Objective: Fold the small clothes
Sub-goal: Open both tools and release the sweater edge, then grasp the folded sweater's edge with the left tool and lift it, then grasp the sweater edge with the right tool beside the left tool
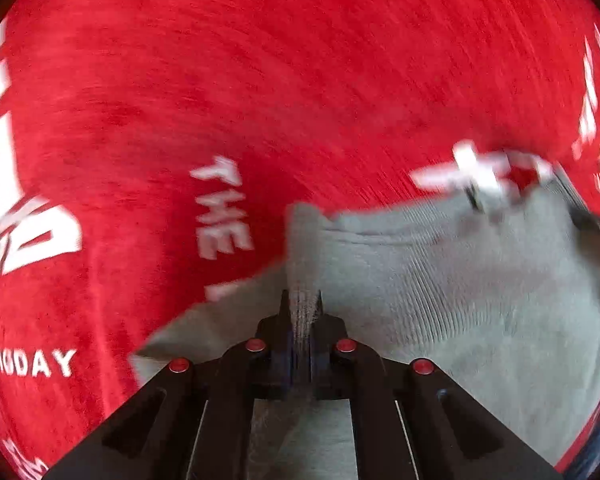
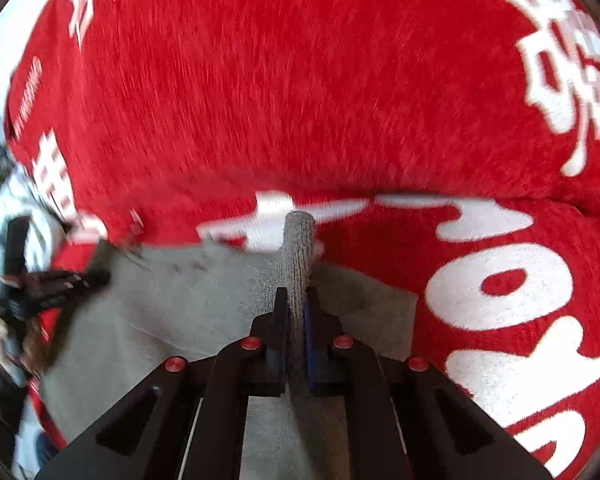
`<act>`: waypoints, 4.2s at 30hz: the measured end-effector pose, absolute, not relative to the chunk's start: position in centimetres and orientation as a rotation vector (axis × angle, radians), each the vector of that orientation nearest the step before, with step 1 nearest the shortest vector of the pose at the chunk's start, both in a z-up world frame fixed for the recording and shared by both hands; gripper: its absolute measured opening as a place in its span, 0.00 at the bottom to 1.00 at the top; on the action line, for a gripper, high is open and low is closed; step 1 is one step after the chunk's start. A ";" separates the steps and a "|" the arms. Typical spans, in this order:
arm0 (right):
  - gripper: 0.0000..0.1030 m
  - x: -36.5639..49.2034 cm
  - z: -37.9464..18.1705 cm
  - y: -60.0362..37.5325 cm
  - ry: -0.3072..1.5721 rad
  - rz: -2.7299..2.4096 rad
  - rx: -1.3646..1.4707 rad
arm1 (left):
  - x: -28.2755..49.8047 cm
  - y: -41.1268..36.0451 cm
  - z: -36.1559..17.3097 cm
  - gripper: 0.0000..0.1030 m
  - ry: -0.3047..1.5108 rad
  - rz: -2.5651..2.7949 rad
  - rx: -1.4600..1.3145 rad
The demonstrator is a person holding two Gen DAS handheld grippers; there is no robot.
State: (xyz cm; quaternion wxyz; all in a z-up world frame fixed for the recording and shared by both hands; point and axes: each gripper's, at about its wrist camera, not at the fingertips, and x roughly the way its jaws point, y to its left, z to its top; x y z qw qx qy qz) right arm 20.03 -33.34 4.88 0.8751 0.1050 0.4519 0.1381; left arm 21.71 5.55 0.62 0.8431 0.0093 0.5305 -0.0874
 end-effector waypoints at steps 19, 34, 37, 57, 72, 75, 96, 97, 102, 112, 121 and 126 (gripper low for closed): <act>0.71 14.5 7.7 -30.3 0.826 0.227 0.061 | 16.4 9.3 3.4 0.99 1.014 0.057 -0.119; 0.71 11.1 6.5 -31.2 0.910 0.047 0.022 | 10.3 10.3 1.1 1.00 1.053 0.095 -0.218; 0.76 8.1 7.5 -28.7 0.868 0.142 0.023 | 7.8 8.3 2.1 1.00 1.021 0.053 -0.195; 0.77 -2.2 5.2 -28.0 0.831 0.145 0.072 | -4.2 12.7 0.2 0.91 1.036 0.004 -0.384; 0.77 -0.7 4.8 -21.1 0.901 0.248 -0.045 | -0.6 13.6 -0.8 0.24 0.968 -0.163 -0.677; 0.77 2.0 5.9 -19.0 0.918 0.298 -0.042 | -1.1 14.4 -1.5 0.23 0.927 -0.201 -0.733; 0.50 18.3 -1.3 9.8 1.151 0.345 -0.525 | -1.4 15.3 -2.0 0.23 0.866 -0.291 -0.751; 0.32 18.5 -1.0 9.2 1.145 0.325 -0.526 | -1.4 15.3 -2.1 0.23 0.866 -0.292 -0.757; 0.22 18.9 1.1 4.9 1.153 0.407 -0.309 | -1.7 16.0 -2.3 0.24 0.865 -0.313 -0.812; 0.21 18.6 4.4 0.1 1.066 0.510 -0.026 | -2.0 15.5 -1.8 0.53 0.821 -0.353 -0.811; 0.21 18.5 4.7 -1.1 1.055 0.516 -0.012 | -0.8 14.9 -1.4 0.11 0.814 -0.320 -0.748; 0.21 18.5 4.9 -2.0 1.056 0.511 0.005 | -1.3 14.3 -0.4 0.11 0.792 -0.297 -0.684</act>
